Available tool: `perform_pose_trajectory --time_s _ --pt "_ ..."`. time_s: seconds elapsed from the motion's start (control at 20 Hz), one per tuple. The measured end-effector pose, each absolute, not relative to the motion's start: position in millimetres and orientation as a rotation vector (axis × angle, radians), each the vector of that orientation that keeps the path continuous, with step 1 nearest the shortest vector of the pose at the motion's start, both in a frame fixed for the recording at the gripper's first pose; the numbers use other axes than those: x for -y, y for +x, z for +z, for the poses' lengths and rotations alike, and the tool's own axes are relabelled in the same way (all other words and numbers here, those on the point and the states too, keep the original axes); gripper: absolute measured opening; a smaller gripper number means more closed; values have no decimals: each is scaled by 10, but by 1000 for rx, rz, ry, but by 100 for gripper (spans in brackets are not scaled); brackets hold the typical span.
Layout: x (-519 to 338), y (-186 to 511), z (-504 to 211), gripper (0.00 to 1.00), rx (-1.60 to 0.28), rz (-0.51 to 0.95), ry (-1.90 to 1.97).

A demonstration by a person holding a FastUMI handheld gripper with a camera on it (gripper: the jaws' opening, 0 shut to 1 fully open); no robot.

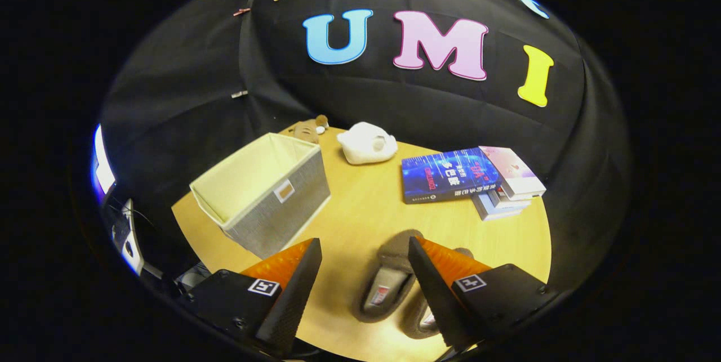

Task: Open the storage box then place both shoes into the box .Put the left shoe in first, then the right shoe, with the right side of both shoes facing outward in a uniform manner.

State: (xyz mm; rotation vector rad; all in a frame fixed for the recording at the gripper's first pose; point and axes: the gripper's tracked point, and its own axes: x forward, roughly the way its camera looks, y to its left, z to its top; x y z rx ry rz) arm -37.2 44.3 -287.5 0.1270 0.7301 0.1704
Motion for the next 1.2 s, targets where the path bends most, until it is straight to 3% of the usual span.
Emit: perform_pose_trajectory --time_s 0.2,0.6,1.15,1.2 --pt "-258 -437 -3487 92 -827 121 83" --pt "-98 -213 -4272 70 -936 71 69" --pt "-110 -313 -4509 70 -983 47 85" --pt "-68 -260 -4504 65 -980 29 88"
